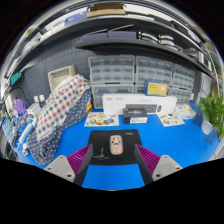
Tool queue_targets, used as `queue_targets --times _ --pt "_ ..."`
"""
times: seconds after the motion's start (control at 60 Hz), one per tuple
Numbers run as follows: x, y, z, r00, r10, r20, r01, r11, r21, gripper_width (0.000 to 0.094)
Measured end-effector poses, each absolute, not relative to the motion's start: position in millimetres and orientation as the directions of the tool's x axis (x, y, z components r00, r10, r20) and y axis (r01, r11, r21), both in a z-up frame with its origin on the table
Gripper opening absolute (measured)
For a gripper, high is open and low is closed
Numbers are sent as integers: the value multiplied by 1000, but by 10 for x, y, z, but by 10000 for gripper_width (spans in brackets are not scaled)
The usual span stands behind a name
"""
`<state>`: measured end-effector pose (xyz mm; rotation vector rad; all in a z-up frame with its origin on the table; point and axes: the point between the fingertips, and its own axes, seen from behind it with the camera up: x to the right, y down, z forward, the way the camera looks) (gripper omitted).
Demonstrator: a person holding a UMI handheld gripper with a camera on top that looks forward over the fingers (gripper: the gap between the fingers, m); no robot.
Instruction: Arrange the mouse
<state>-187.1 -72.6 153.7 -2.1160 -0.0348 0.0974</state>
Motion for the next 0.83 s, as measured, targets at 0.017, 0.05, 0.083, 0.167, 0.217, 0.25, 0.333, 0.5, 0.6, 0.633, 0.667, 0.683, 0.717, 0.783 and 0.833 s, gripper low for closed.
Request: queue_targets --times 0.017,0.05,0.083,0.167,0.217,0.25,0.333,0.5,0.6,0.633,0.667,0.683,0.717,0.783,0.833 --pt "-1877 -788 1576 996 67 -58 -15 -517 -856 841" --pt "-1869 -908 1638 995 75 -64 -17 -510 -860 841" --pt "-1858 -1025 1695 995 80 -67 -18 -502 -865 841" --pt "-1783 -1308 1811 994 85 -63 -14 -484 -875 844" --pt "-1727 -1483 1878 995 85 -55 -8 -477 -879 842" --pt "-1691 -1585 1918 995 86 -50 -4 -467 -884 840" --pt "-1614 -1833 1990 996 85 -40 3 -453 -891 844" --pt "-1507 -2191 2057 995 80 -53 -12 -449 -893 840" --pt "-1436 -2325 2058 996 68 -54 -18 -448 -894 843" --pt "-1413 -2354 2055 996 63 -56 -21 -449 -893 841" --pt "-1400 -2380 2042 996 60 -58 -25 -451 -892 838" --pt "-1391 -2393 2037 997 59 -59 -26 -451 -892 837" --pt "-1374 -2408 2032 997 56 -60 -28 -450 -893 838" --pt "-1322 -2425 2040 997 48 -52 -26 -442 -897 836" --pt "-1294 -2431 2041 998 45 -47 -22 -440 -898 838"
